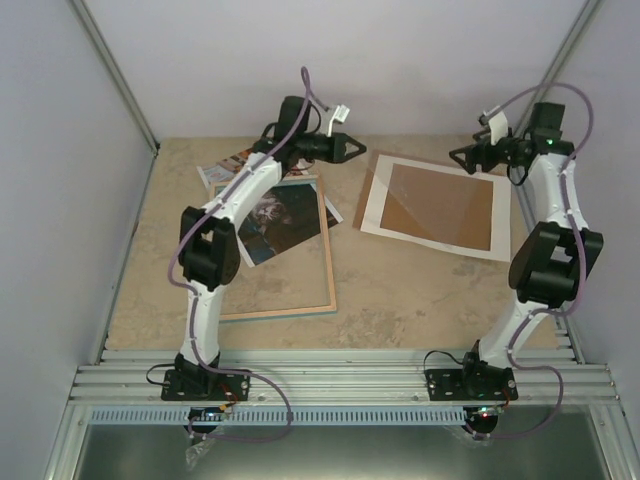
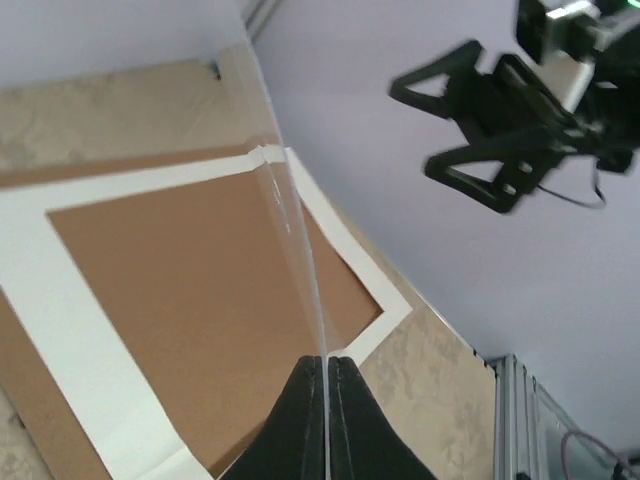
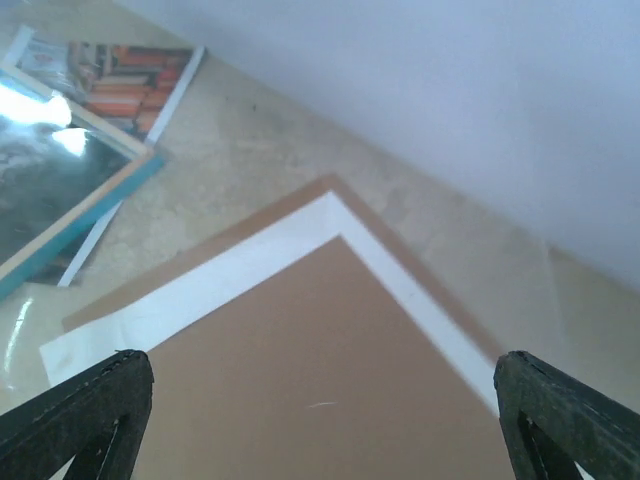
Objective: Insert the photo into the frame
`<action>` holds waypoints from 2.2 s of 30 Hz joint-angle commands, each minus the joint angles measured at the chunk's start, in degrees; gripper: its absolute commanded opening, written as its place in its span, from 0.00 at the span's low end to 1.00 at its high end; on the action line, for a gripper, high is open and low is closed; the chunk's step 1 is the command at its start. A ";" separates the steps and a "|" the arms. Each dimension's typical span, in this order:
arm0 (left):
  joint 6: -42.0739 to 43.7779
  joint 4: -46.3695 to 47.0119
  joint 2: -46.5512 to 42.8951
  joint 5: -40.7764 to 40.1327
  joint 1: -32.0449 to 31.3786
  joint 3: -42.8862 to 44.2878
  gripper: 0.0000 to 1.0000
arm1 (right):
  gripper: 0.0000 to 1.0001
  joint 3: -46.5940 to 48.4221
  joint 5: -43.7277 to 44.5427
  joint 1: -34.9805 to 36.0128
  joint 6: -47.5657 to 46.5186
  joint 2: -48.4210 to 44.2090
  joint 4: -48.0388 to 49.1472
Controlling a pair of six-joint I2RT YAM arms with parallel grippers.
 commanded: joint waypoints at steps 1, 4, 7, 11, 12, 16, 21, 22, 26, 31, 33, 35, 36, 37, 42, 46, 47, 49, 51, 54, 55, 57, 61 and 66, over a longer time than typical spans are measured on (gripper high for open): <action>21.75 -14.91 -5.92 3.49 -0.07 4.63 0.00 | 0.95 4.34 -7.34 -1.22 -7.41 0.10 -5.63; 33.76 -21.48 -10.02 1.26 -0.06 5.21 0.00 | 0.96 6.25 -9.40 -1.86 -9.80 0.08 -6.03; 47.97 -27.51 -14.50 -2.09 -0.08 4.83 0.00 | 0.96 11.13 -10.31 -2.15 -12.55 0.73 -8.67; 60.64 -30.61 -20.12 -7.24 0.80 2.29 0.00 | 0.96 14.56 -8.77 -2.21 -19.22 0.42 -13.46; 62.60 -30.71 -21.09 -7.09 1.46 1.70 0.00 | 0.96 14.41 -8.42 -2.19 -21.06 0.02 -14.60; 68.79 -31.08 -23.71 -6.68 2.36 0.58 0.00 | 0.96 14.16 -10.25 -2.19 -28.06 -0.78 -20.49; 71.78 -28.37 -25.40 -7.90 2.47 -0.73 0.00 | 0.79 16.74 -12.44 -2.21 -33.15 -1.18 -27.01; 72.01 -27.77 -25.42 -8.67 2.52 -0.93 0.00 | 0.73 17.90 -12.87 -2.23 -34.77 -1.07 -29.50; 70.34 -25.58 -24.85 -9.71 3.78 -0.91 0.00 | 0.52 21.03 -15.44 -2.13 -41.58 -1.31 -38.36; 69.14 -24.19 -24.47 -9.35 3.97 -1.03 0.00 | 0.34 20.51 -19.07 -1.63 -39.90 -3.87 -39.24; 68.92 -23.81 -24.38 -8.83 4.01 -1.07 0.00 | 0.27 19.46 -20.36 -1.23 -39.28 -4.76 -39.21; 68.56 -23.48 -24.42 -8.40 4.02 -1.03 0.00 | 0.20 18.86 -21.07 -0.75 -38.26 -5.11 -39.26; 68.07 -23.08 -24.39 -8.42 4.05 -1.08 0.00 | 0.16 18.76 -21.29 -0.69 -37.70 -5.21 -39.25; 67.63 -22.70 -24.38 -8.60 4.10 -1.14 0.00 | 0.10 18.85 -21.47 -0.66 -37.09 -5.36 -39.22; 61.33 -18.09 -24.71 -8.99 5.79 -2.63 0.00 | 0.00 20.31 -23.38 -0.61 -32.16 -6.18 -39.14; 51.64 -12.23 -25.88 -13.29 6.56 -5.21 0.18 | 0.01 21.55 -25.97 -0.61 -25.95 -8.56 -35.71; 49.62 -11.29 -26.33 -14.69 6.66 -6.02 0.37 | 0.01 21.17 -26.73 -0.62 -22.44 -9.47 -33.29; 45.69 -10.63 -27.00 -16.32 7.17 -7.29 0.50 | 0.01 19.24 -28.60 -0.61 -15.47 -11.87 -28.89; 39.88 -9.65 -27.57 -17.66 9.32 -8.70 0.63 | 0.01 15.37 -30.26 -0.61 -8.42 -14.99 -22.62; 29.73 -6.60 -29.64 -19.39 14.33 -13.51 0.81 | 0.01 6.98 -32.30 -0.63 5.89 -20.75 -8.23; 28.34 -6.16 -30.93 -21.10 15.74 -15.54 0.85 | 0.01 3.48 -33.24 -0.61 11.97 -22.52 -1.94; 25.81 -6.42 -33.17 -24.92 18.73 -19.73 0.90 | 0.01 -3.43 -34.58 -0.45 25.72 -26.00 12.23; 20.32 -9.18 -36.30 -25.05 28.03 -27.61 0.93 | 0.01 -10.12 -34.81 1.23 41.65 -26.33 26.90; 19.04 -20.95 -33.16 -24.63 37.02 -31.95 0.94 | 0.01 -10.23 -33.56 5.01 44.68 -23.39 26.81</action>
